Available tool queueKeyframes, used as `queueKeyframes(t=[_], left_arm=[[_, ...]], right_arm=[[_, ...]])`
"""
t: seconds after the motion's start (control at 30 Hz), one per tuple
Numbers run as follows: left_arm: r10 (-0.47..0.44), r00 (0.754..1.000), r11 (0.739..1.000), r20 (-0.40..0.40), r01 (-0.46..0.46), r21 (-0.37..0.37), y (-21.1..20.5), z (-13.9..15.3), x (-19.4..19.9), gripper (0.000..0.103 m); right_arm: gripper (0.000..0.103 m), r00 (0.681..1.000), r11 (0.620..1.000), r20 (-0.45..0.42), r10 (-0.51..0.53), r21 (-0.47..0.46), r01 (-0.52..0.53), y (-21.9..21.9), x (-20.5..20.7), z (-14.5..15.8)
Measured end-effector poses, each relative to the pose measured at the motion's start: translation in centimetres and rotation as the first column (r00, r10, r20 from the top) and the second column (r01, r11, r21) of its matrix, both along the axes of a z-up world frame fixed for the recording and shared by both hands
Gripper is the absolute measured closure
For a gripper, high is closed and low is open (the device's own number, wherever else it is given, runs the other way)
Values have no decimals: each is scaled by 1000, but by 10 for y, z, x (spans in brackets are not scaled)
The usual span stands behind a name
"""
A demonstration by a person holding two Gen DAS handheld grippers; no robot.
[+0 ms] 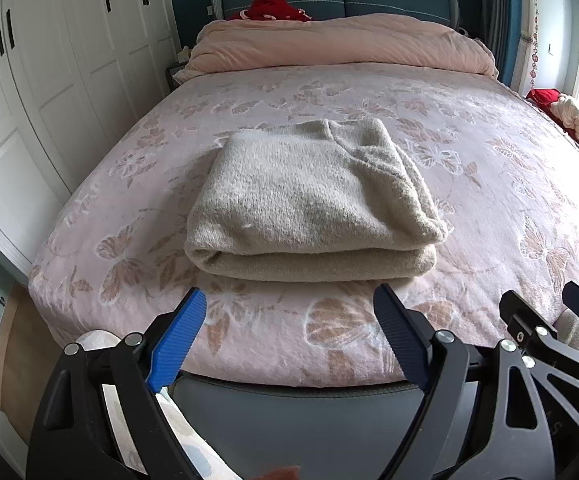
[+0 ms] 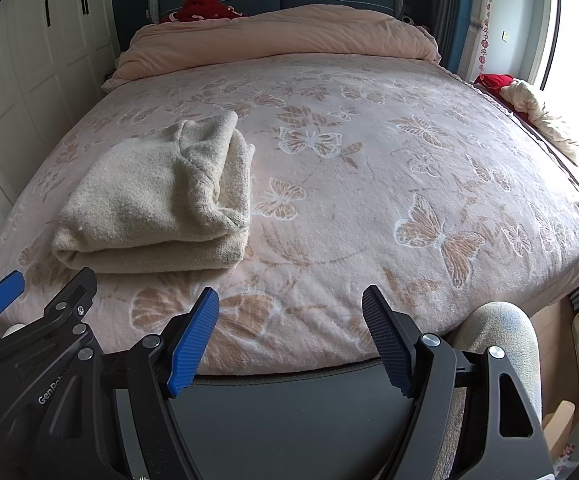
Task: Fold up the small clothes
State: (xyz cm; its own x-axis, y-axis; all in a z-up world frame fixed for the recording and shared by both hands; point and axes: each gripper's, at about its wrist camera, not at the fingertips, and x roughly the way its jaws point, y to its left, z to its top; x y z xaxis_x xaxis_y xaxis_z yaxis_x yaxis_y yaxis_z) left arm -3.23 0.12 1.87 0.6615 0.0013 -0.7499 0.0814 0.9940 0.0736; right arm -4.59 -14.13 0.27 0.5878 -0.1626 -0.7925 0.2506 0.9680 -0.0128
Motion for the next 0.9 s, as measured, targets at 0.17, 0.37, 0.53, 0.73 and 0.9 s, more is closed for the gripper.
queueKeyframes(t=[0.17, 0.37, 0.53, 0.73, 0.9], left_arm=[[0, 1000, 1000, -7, 0, 2, 1, -2, 2, 19], [12, 1000, 1000, 0, -12, -6, 3, -3, 3, 18], [6, 1000, 1000, 18, -6, 9, 1, -2, 2, 18], [12, 1000, 1000, 18, -12, 15, 1, -2, 2, 19], [12, 1000, 1000, 16, -12, 16, 1, -3, 1, 20]], right_arm=[[31, 1000, 1000, -4, -4, -2, 4, 2, 0, -1], [30, 1000, 1000, 4, -11, 1, 11, 3, -2, -1], [31, 1000, 1000, 0, -15, 6, 15, 1, -1, -3], [30, 1000, 1000, -1, -13, 3, 13, 1, -1, -3], [31, 1000, 1000, 0, -16, -1, 16, 2, -1, -3]])
